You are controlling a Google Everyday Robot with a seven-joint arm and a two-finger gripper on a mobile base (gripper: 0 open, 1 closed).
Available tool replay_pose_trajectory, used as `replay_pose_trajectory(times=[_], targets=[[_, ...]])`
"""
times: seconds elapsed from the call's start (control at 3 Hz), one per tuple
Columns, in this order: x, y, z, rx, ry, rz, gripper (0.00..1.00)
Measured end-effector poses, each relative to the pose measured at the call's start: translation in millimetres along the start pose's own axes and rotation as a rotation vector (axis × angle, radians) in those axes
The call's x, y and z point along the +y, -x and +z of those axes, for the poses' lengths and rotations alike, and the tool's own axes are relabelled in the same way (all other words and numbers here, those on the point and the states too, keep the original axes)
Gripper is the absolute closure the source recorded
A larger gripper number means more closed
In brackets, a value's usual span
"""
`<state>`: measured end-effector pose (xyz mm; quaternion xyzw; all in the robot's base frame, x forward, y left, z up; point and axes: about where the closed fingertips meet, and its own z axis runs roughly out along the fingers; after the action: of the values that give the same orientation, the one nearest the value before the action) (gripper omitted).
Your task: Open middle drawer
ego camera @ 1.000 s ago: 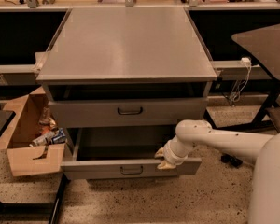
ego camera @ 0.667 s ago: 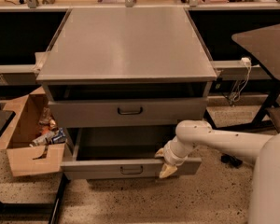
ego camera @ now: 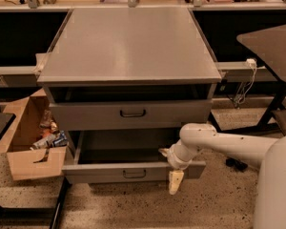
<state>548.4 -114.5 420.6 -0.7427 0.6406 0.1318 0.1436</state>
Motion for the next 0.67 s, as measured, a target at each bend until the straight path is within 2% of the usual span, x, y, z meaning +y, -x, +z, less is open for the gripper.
replay_pose_trajectory(times=[0.33, 0.67], targets=[[7, 1, 4, 0.006, 0.034, 0.001, 0.00], [27, 5, 5, 0.016, 0.102, 0.005, 0.00]])
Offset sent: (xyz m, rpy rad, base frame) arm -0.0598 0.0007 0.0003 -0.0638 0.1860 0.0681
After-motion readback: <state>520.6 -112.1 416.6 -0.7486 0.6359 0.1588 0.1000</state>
